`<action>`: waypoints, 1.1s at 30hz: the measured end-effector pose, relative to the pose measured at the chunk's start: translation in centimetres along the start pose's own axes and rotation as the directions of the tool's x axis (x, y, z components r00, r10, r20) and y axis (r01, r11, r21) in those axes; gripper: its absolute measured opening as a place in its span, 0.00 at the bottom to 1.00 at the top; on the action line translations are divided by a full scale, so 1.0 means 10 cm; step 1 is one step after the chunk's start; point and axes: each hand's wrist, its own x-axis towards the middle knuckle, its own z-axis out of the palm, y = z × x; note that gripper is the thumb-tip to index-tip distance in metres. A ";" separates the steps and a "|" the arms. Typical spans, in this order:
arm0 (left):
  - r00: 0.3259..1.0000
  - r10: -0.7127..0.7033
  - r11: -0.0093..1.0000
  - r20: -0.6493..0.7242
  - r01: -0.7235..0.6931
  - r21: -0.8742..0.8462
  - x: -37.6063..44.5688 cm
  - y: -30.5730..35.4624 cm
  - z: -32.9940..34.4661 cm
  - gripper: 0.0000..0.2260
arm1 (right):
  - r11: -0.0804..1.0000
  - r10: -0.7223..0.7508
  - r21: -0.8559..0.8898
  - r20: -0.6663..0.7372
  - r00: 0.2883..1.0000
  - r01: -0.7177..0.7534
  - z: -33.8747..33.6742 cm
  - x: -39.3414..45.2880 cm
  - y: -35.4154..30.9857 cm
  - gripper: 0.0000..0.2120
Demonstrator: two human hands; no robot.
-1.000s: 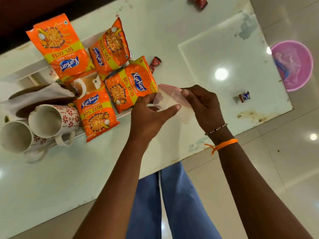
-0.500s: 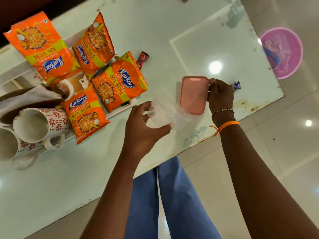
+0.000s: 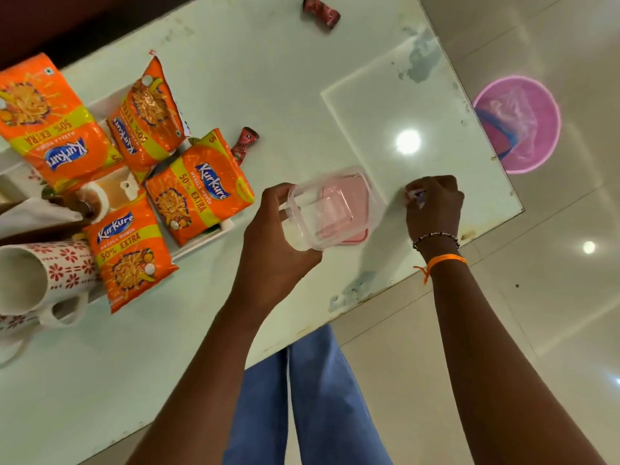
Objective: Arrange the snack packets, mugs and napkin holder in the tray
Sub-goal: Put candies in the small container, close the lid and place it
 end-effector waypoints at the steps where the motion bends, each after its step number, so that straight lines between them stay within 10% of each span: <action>1: 1.000 0.012 1.000 -0.004 -0.012 0.004 0.03 0.02 0.02 0.36 | 1.000 0.017 0.010 -0.013 1.000 -0.017 0.00 0.01 0.00 0.14; 10: 0.997 0.042 0.998 -0.067 -0.039 0.042 0.35 0.15 0.17 0.34 | 0.855 -0.265 0.456 -0.023 0.964 0.246 -0.23 -0.15 -0.68 0.08; 20: 0.964 0.050 0.997 -0.262 -0.064 -0.042 0.70 0.26 0.01 0.31 | 0.847 -0.437 0.308 -0.063 0.897 0.434 0.00 0.99 -1.65 0.10; 25: 0.936 0.028 0.997 -0.350 -0.053 -0.063 0.66 0.21 -0.04 0.35 | 0.810 -0.556 -0.014 0.300 0.775 0.586 0.51 1.71 -1.84 0.25; 28: 0.931 0.000 0.996 -0.364 -0.030 -0.079 0.61 0.16 -0.07 0.35 | 0.751 -0.618 -0.109 0.233 0.751 0.651 0.62 1.78 -1.73 0.23; 33: 0.933 -0.046 0.992 -0.357 0.001 -0.126 0.53 0.16 -0.14 0.37 | 0.828 -0.511 0.295 0.045 0.858 0.477 0.42 1.27 -1.62 0.11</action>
